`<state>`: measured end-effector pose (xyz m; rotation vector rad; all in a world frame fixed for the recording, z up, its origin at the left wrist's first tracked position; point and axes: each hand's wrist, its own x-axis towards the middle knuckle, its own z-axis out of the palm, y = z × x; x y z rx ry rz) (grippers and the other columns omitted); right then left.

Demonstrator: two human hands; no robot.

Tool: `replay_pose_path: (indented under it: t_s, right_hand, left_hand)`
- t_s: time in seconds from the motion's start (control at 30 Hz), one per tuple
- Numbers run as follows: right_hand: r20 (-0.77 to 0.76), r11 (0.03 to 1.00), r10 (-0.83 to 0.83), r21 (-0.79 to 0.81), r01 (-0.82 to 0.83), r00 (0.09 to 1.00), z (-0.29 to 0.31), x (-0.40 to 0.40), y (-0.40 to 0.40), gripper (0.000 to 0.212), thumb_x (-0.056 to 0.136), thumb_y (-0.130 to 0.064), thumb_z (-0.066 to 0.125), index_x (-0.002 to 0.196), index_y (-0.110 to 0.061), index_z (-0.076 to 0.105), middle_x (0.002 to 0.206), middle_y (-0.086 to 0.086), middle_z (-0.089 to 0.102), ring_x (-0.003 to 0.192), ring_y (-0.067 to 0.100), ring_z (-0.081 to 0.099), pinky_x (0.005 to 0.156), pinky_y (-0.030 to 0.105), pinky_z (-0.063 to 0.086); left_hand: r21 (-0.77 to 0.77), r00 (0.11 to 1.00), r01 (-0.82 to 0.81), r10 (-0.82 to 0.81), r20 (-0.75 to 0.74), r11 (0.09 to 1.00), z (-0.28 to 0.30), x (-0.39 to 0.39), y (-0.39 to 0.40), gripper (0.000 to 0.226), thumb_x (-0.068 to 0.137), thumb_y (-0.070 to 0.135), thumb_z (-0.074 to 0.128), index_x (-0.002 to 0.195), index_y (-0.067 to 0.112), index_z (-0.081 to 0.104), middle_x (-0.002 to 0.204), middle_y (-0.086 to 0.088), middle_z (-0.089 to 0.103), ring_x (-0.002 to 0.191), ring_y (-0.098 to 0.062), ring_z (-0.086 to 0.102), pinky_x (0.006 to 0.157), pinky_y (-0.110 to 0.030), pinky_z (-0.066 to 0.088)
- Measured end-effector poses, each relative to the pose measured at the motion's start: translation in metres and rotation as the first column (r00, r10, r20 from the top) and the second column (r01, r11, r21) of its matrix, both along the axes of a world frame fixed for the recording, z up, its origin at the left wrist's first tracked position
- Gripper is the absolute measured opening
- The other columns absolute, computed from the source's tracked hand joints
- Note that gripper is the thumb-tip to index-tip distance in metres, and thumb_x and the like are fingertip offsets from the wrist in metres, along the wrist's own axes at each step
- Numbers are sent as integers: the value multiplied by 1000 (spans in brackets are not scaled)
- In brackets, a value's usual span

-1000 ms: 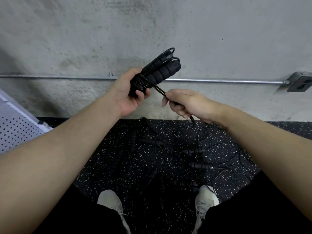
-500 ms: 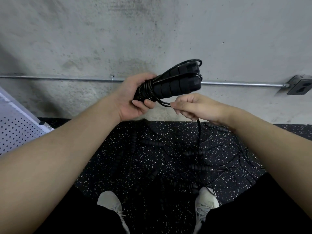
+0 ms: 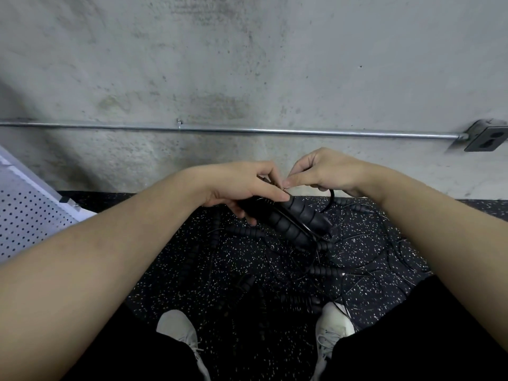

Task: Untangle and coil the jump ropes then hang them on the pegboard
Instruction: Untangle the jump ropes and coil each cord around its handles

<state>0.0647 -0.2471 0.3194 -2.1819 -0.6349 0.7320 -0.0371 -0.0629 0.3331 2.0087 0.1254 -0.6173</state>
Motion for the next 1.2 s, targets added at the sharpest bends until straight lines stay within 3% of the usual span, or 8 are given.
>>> replay_pose_path:
  t_s: [0.17, 0.37, 0.57, 0.67, 0.8, 0.93, 1.07, 1.2]
  right_hand:
    - [-38, 991, -55, 117, 59, 998, 3, 4, 2, 21, 72, -42, 86, 70, -22, 78, 59, -2, 44, 54, 11, 35, 50, 24, 28]
    - [79, 988, -94, 127, 84, 992, 2, -3, 6, 19, 89, -45, 72, 95, -27, 72, 59, -14, 57, 51, 8, 43, 47, 22, 35]
    - [-24, 995, -70, -73, 68, 997, 3, -10, 11, 62, 102, -60, 35, 73, -17, 67, 53, -7, 46, 47, 11, 41, 47, 23, 37]
    - [-78, 999, -3, 42, 6, 997, 3, -11, 11, 51, 105, -52, 40, 70, -18, 55, 53, -4, 48, 50, 15, 50, 51, 26, 44]
    - [-156, 976, 4, 217, 30, 988, 2, -11, 14, 35, 107, -38, 46, 83, -15, 58, 64, 0, 64, 65, 17, 67, 72, 35, 60]
    - [-121, 975, -25, 218, 51, 992, 9, -13, 13, 33, 106, -41, 45, 87, -20, 62, 52, -10, 42, 47, 7, 33, 44, 19, 30]
    - [-24, 983, -42, 178, 46, 999, 14, -22, 18, 34, 108, -37, 38, 92, -18, 62, 53, -11, 43, 46, 6, 35, 44, 21, 27]
    - [-44, 979, -75, 186, 82, 996, 19, -26, 20, 39, 107, -43, 40, 77, -21, 52, 49, -11, 39, 43, 7, 32, 40, 19, 26]
  left_hand:
    - [19, 993, -91, 90, 72, 996, 2, 4, -1, 38, 94, 32, 72, 129, 26, 57, 107, -13, 71, 60, -21, 69, 48, -26, 54]
    - [136, 949, -221, 180, 260, 966, -11, 6, -8, 14, 97, 38, 68, 109, 32, 67, 99, -1, 66, 59, -21, 73, 66, -42, 65]
    - [174, 908, -277, 198, 370, 945, -23, 9, -8, 13, 97, 44, 64, 108, 36, 63, 93, 7, 65, 63, -25, 75, 69, -44, 65]
    - [-2, 876, -352, 331, 351, 936, -22, 9, -6, 14, 98, 36, 66, 111, 28, 67, 100, 3, 64, 83, -21, 74, 67, -41, 65]
    - [-307, 838, -454, 518, 172, 836, -18, 10, -3, 13, 96, 29, 71, 107, 22, 68, 112, -5, 65, 99, -24, 71, 74, -44, 65]
    - [-482, 811, -503, 585, 23, 717, -16, 12, -6, 24, 95, 23, 73, 117, 15, 68, 120, -11, 69, 107, -28, 71, 76, -46, 64]
    - [-625, 737, -579, 663, -128, 523, -14, 15, -9, 17, 93, 20, 74, 109, 18, 67, 102, -9, 74, 91, -24, 74, 74, -45, 63]
    - [-706, 680, -593, 710, -182, 387, -10, 16, -13, 9, 95, 22, 70, 100, 19, 62, 90, -9, 74, 87, -29, 75, 66, -41, 63]
